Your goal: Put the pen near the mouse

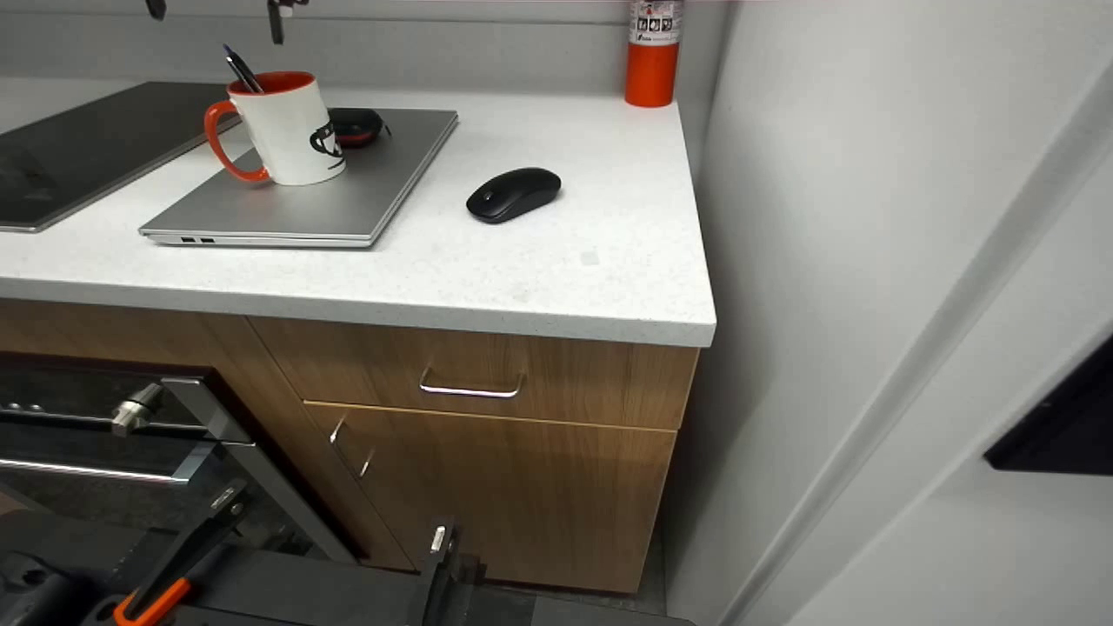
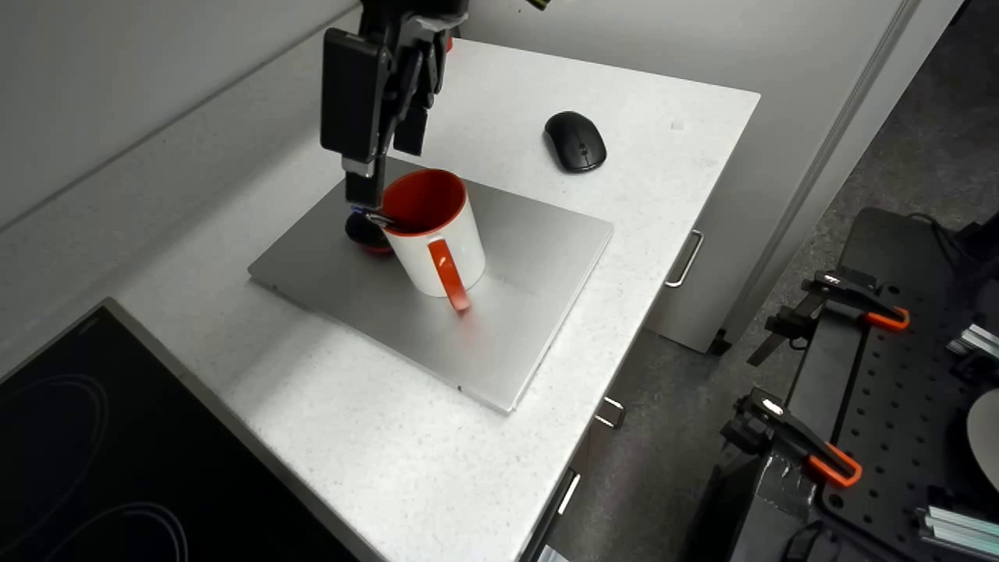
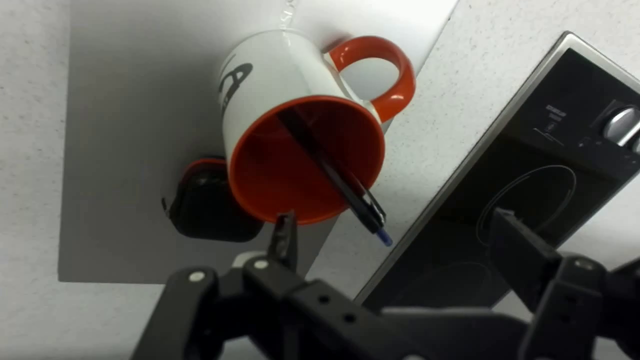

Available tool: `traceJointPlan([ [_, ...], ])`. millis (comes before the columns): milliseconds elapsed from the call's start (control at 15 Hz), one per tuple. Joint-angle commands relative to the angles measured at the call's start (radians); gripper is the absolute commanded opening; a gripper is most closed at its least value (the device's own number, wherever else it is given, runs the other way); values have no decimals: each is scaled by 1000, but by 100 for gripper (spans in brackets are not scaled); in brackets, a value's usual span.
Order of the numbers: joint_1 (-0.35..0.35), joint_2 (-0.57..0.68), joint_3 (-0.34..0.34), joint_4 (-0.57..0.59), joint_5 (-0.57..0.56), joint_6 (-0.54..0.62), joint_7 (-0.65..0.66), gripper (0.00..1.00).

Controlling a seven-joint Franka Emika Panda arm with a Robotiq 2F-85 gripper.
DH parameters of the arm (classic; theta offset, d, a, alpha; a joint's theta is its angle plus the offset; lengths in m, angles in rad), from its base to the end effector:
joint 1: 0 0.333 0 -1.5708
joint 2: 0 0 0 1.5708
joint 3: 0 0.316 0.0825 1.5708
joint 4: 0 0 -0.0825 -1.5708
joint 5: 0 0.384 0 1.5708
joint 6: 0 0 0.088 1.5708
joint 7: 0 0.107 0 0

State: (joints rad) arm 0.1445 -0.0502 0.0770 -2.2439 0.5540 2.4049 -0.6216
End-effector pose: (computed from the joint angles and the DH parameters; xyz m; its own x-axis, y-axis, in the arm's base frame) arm 0.5217 0.1214 0.4103 0.8592 0.3777 0.3453 0.4772 -0.8349 -0.2742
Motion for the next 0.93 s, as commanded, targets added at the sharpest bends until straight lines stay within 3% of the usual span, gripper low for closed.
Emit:
traceJointPlan([
  [0, -2, 69, 3, 52, 128, -2, -150, 100],
  [467, -27, 153, 27, 101, 177, -28, -305, 99],
  [533, -29, 160, 31, 106, 178, -26, -316, 75],
  [600, -32, 165, 34, 109, 181, -27, -327, 73],
  [867, -42, 158, 41, 112, 191, -30, -362, 41],
])
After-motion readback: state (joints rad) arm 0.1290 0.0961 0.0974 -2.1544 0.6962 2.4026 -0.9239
